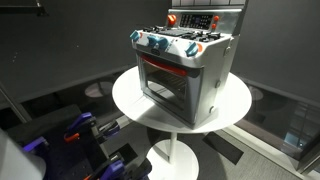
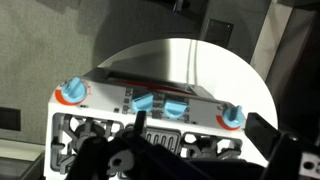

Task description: Push the top orange button on the stoves button display

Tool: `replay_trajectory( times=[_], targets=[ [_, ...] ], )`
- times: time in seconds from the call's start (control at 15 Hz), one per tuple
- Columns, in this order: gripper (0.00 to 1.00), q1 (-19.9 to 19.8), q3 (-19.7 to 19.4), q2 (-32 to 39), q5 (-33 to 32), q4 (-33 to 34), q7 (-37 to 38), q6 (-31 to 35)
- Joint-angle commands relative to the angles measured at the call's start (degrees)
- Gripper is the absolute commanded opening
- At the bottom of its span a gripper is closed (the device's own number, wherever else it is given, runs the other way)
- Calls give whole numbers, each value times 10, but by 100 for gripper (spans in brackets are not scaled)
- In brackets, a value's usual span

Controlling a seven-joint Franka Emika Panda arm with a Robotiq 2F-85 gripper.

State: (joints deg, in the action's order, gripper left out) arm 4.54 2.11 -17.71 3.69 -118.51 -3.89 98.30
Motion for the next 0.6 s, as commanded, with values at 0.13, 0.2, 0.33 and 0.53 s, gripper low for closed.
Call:
replay_trajectory(
  times=[0.13, 0.2, 0.33, 0.53],
  targets=[
    [100, -18, 5, 83, -57, 76, 33, 52],
    [100, -20, 5, 94, -68, 83, 41, 66],
    [100, -24, 5, 113, -91, 96, 58, 92],
    [100, -28, 5, 137, -137, 104, 95, 131]
  ],
)
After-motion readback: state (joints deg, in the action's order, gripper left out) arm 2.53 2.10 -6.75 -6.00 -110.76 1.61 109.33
